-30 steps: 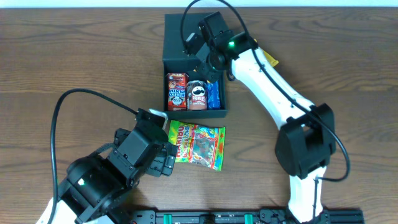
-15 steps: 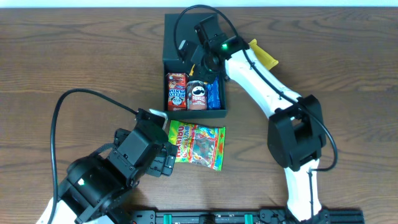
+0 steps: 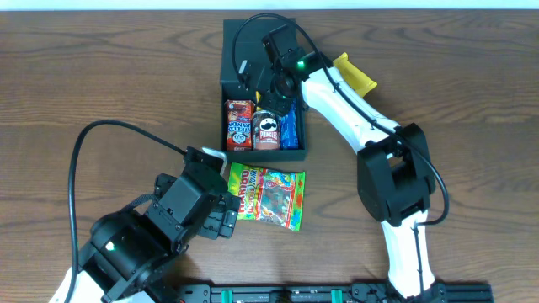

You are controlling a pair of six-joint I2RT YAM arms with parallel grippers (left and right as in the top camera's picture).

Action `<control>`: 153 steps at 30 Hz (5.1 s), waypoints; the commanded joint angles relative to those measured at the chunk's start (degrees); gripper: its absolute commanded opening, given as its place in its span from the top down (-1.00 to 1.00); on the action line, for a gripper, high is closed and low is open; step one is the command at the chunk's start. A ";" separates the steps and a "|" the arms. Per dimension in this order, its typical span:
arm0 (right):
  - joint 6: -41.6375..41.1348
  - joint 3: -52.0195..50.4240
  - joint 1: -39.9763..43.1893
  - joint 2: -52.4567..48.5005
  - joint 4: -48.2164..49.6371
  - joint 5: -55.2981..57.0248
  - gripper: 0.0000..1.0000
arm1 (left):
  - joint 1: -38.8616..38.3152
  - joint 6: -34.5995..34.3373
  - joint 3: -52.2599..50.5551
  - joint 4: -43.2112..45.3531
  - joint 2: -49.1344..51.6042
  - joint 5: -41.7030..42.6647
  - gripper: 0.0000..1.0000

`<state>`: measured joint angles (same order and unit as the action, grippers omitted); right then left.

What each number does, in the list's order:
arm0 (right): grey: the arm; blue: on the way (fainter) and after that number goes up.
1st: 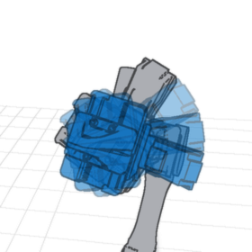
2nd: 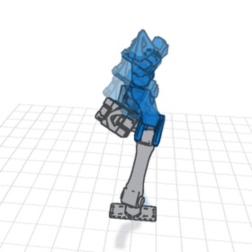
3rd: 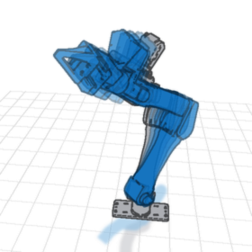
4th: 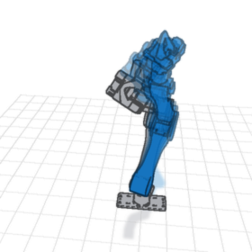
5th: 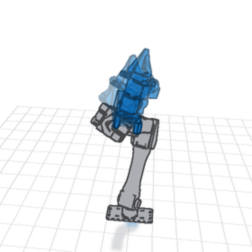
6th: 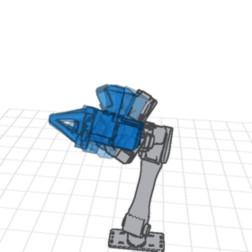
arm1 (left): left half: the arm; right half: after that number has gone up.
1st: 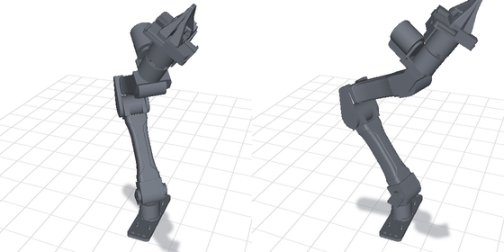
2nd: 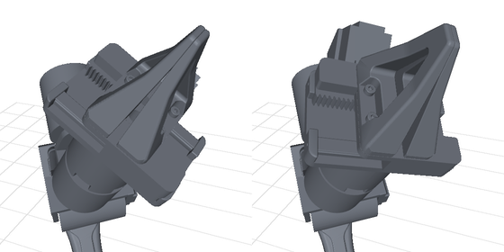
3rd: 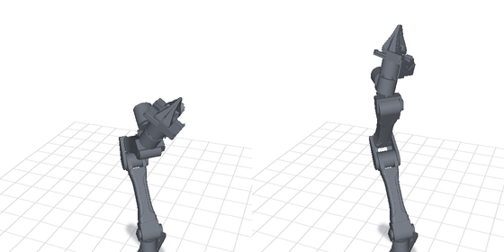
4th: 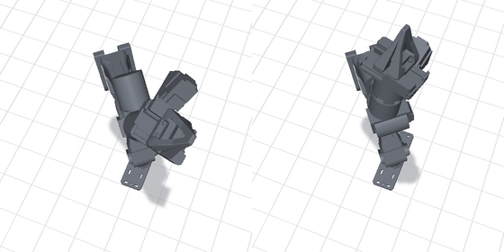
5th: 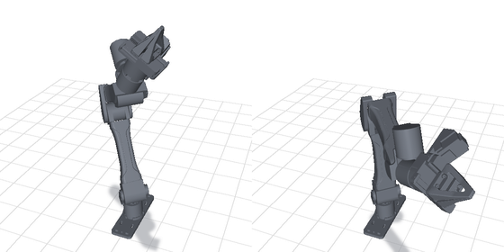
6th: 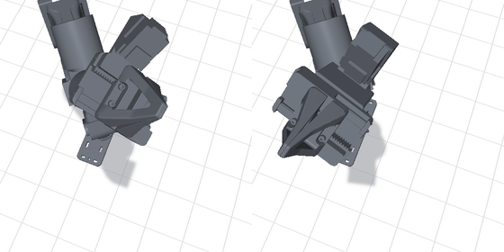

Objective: Pack container
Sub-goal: 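Carry the yellow snack into the black box and release it, then move the right gripper to the yellow bar at the back right and grasp it, then lift the yellow bar and carry it into the black box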

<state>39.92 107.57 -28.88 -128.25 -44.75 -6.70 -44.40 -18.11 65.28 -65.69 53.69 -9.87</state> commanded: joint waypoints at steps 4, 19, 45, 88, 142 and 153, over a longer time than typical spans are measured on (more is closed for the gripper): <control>-1.77 5.49 -0.13 0.57 -1.81 -0.63 0.27 | 0.13 0.55 -0.04 -0.07 0.11 -1.01 -0.90; -20.96 9.49 -1.25 8.50 -15.69 5.84 0.98 | 0.13 0.55 -0.04 -0.07 0.11 -1.01 -0.91; -3.72 -9.77 7.56 25.77 -15.37 13.75 0.69 | 0.13 0.55 -0.04 -0.07 0.11 -1.01 -0.91; 2.38 11.63 24.33 -9.94 -9.33 0.02 -0.98 | 0.13 0.55 -0.04 -0.07 0.11 -1.01 -0.91; -2.82 11.52 26.93 -15.17 -0.28 -10.64 -0.51 | 0.13 0.55 -0.04 -0.07 0.11 -1.01 -0.90; -3.17 11.52 26.36 -15.15 -2.99 -9.66 -0.01 | 0.13 0.55 -0.04 -0.07 0.11 -1.01 -0.90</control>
<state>37.45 118.69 -1.63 -142.85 -47.00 -16.53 -44.40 -18.11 65.28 -65.69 53.69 -9.87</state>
